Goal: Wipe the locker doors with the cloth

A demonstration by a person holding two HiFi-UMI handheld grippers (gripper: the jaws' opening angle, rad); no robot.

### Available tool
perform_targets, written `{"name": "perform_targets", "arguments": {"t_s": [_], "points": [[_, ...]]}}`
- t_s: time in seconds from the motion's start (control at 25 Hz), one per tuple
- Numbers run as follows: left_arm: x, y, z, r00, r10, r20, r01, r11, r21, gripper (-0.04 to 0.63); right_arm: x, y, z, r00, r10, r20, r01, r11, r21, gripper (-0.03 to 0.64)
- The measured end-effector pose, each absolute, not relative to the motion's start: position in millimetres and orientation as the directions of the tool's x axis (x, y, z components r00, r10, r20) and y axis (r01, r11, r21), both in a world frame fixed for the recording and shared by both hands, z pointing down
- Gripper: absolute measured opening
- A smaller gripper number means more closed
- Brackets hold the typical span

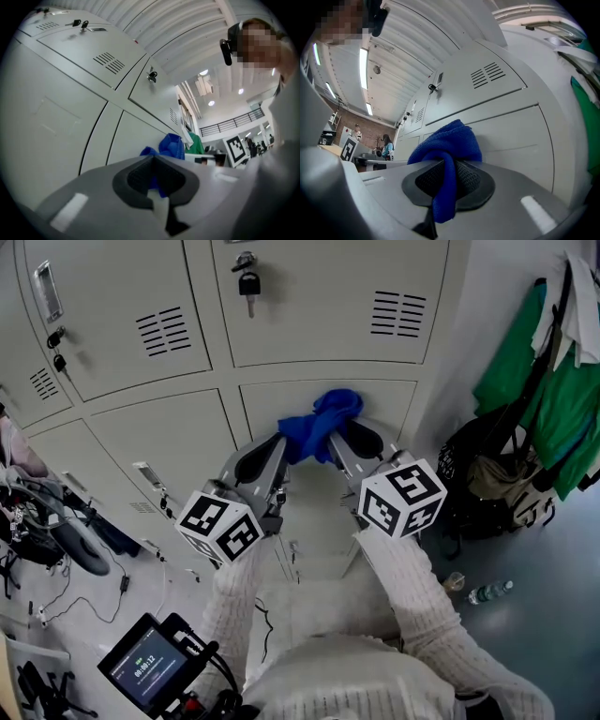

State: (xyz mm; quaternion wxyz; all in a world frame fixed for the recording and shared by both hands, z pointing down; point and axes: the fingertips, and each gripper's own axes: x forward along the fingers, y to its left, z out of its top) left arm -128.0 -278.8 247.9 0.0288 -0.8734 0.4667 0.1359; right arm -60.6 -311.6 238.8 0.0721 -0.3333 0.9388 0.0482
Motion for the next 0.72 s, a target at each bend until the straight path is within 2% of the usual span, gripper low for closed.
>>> {"name": "perform_targets", "arguments": {"t_s": [0.72], "points": [[-104.6, -275.8, 367.7, 0.567, -0.821, -0.070, -0.781, -0.562, 0.273, 0.006, -59.0, -315.4, 361.2, -0.765, -0.642, 0.050, -0.644, 0.760, -0.086, 0.049]]}}
